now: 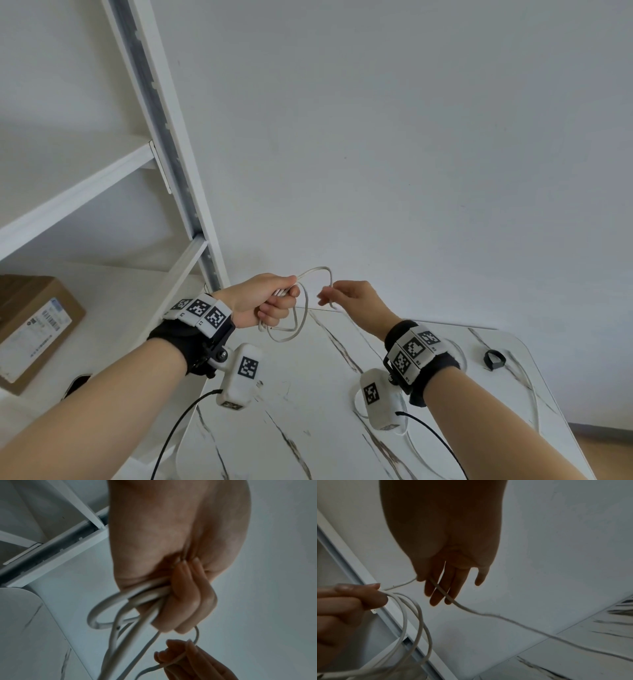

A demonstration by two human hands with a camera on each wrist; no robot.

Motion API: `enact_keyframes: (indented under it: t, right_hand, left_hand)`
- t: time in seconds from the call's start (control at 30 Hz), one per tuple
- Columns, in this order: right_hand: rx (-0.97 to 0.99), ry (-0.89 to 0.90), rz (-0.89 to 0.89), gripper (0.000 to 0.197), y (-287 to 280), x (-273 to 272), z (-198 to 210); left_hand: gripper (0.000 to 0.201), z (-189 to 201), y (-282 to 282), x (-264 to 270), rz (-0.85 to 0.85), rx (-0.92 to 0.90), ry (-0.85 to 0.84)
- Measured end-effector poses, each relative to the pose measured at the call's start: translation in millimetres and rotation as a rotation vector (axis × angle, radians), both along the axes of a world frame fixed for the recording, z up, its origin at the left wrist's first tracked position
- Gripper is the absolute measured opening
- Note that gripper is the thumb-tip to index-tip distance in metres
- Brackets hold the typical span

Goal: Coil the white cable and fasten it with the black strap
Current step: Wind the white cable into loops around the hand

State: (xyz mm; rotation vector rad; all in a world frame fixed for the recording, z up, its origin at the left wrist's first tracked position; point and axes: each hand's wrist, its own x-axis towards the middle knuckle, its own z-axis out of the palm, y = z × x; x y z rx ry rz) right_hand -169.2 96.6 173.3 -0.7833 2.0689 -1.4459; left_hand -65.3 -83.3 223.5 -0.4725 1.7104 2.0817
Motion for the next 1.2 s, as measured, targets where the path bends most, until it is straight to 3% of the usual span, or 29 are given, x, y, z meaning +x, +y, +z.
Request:
enact_keyframes:
  t: [0.27,0.43,0.67,0.83,0.97,1.2]
  right_hand:
    - [0.046,-0.03,-0.055,0.023,-4,6,-12]
    - [0.153,0.067,-0.038,0.028,-17,17,-24]
    - [0.281,0.088,0.075,0.024,-21,35,-29]
    - [0.297,0.076,0.056,0.036,-13,45,-40]
    - [0.29,0.266,-0.076,0.032,-5,47,-43]
    - [0.49,0.454,0.042,0.045,-5,42,-43]
  left_hand:
    - [0.039,13,4,6,-0.02,0.119,0.043]
    - [0.035,15,9,0,0.106,0.364,0.127]
    - [0.026,14,11,-9,0.311,0.524,0.259]
    - [0.027,18,6,-19,0.479,0.608,0.32]
    - [0.029,15,-6,-24,0.591,0.711,0.342]
    - [0.029,11,-2,-30,0.631,0.661,0.324]
